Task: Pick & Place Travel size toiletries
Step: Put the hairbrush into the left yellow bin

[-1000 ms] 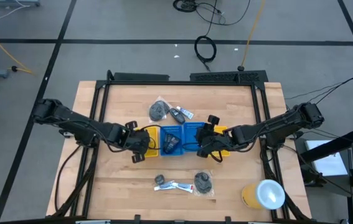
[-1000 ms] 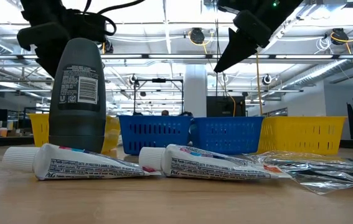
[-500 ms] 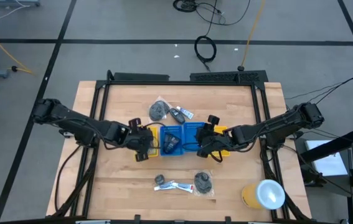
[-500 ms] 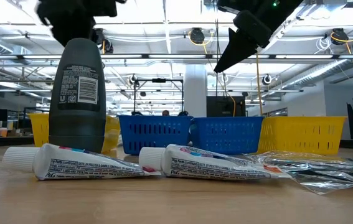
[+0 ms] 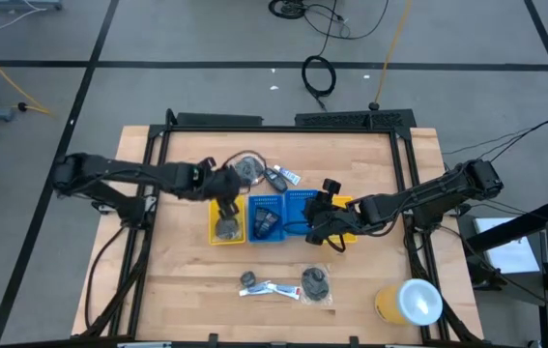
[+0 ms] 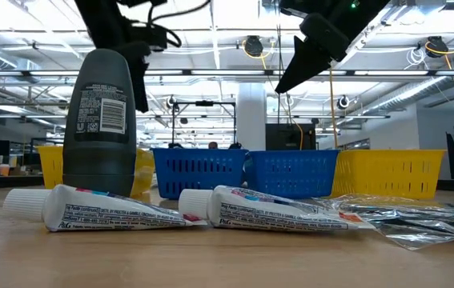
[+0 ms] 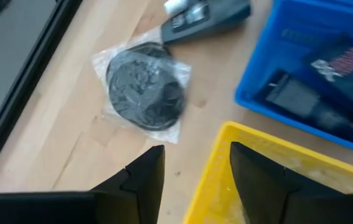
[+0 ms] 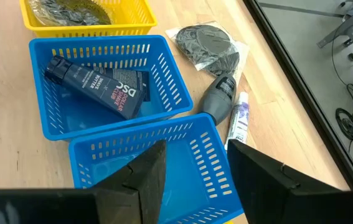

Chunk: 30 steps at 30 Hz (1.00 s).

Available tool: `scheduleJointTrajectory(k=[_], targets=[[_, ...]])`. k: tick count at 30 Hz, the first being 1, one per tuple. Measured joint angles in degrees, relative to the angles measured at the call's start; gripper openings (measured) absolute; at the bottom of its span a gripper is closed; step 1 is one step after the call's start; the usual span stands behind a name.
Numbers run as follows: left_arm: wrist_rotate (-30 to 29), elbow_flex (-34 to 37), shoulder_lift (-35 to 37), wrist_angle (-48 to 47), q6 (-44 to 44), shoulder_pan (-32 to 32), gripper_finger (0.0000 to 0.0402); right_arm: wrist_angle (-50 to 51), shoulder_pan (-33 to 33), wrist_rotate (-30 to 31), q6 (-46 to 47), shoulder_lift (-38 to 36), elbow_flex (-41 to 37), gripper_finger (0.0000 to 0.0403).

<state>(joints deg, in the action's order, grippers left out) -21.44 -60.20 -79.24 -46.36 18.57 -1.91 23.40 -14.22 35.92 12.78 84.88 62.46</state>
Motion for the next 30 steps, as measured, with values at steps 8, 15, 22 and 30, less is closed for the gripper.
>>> scheduleJointTrajectory(k=[8, 15, 22, 30], targets=[[11.02, 2.12, -0.01, 7.68, -6.49, -12.41, 0.0177, -0.02, 0.00, -0.02, 0.00, -0.02, 0.00, 0.0167], [19.15, 6.92, -0.02, 14.81, -11.00, -22.41, 0.0177, -0.01, 0.00, -0.02, 0.02, -0.01, 0.00, 0.0167], [24.01, 10.78, -0.04, 22.51, -12.33, -28.93, 0.0177, -0.10, 0.00, -0.02, -0.07, 0.00, 0.00, 0.0167], [28.64, 13.47, -0.92, 29.35, -12.71, -33.88, 0.0177, -1.05, 0.00, -0.02, -0.13, -0.02, 0.00, 0.0167]])
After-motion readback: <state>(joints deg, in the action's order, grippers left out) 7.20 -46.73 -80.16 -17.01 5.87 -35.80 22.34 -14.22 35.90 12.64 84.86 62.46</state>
